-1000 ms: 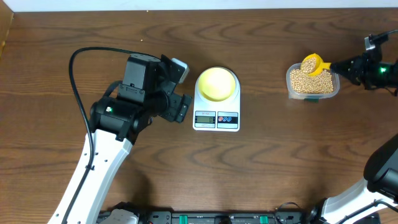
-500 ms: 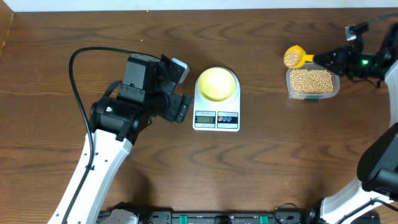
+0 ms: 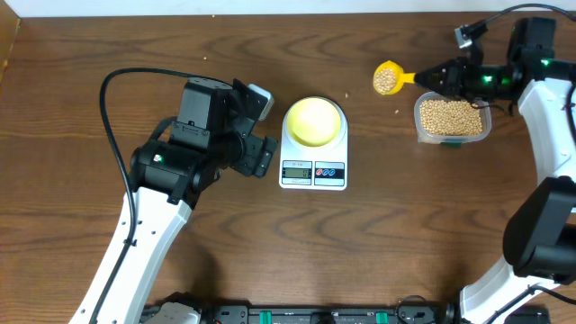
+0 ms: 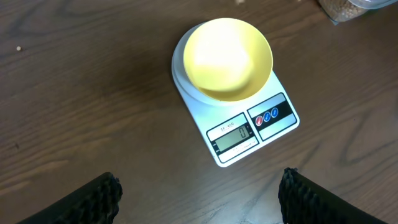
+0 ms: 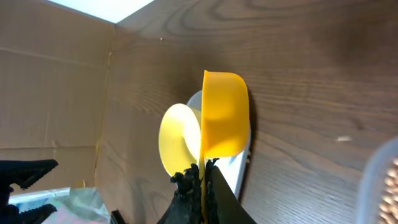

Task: Scoop item into bowl and weigh 50g on scale
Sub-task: 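Move the filled scoop left over the yellow bowl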

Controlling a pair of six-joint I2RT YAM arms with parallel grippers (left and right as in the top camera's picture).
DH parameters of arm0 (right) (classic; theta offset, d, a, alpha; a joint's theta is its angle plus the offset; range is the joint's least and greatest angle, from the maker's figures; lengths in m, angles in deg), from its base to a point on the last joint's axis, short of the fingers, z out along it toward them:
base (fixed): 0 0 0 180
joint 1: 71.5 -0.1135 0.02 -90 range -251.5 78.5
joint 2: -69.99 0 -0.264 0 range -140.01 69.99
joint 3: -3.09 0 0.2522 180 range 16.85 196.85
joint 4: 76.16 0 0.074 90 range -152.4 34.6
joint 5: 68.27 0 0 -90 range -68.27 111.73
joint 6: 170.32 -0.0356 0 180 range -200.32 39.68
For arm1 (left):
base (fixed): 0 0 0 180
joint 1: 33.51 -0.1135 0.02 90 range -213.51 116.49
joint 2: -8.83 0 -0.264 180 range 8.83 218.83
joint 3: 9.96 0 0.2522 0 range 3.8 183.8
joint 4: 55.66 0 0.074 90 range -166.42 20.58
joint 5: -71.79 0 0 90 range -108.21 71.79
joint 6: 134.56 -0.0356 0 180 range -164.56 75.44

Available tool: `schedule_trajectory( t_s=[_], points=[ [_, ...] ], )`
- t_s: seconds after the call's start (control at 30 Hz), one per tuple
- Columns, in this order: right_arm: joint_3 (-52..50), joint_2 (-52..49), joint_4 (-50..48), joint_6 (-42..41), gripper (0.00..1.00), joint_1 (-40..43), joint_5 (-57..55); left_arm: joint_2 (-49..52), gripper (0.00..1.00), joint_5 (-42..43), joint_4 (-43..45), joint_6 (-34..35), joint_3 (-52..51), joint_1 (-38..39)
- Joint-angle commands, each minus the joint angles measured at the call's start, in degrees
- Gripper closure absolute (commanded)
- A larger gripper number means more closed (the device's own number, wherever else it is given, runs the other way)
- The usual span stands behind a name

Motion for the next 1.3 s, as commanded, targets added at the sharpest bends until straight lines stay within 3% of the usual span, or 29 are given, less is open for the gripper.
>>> schedule_trajectory(
  t_s=[0.0, 0.43, 0.57, 0.97, 1.27],
  points=[
    [0.0, 1.0, -1.1, -1.9, 0.99, -2.4, 1.6, 0.2, 0.17, 0.7, -0.2, -0.9, 0.0, -0.2],
    [0.0, 1.0, -6.2, -2.7, 0.99, -11.3, 1.3, 0.2, 0.17, 0.7, -0.2, -0.9, 0.0, -0.2],
    [0.0, 1.0, -6.1, -2.1, 0.99, -13.9, -3.2, 0.2, 0.17, 0.7, -0.2, -0.9, 0.0, -0.2],
    [-0.1, 1.0, -5.5, 20.4, 0.99, -19.0, -9.2, 0.2, 0.17, 0.7, -0.2, -0.9, 0.0, -0.2],
    [-0.1, 1.0, -5.4, 31.8, 0.99, -21.4, -15.0, 0.2, 0.17, 0.7, -0.2, -0.9, 0.0, -0.2]
  ],
)
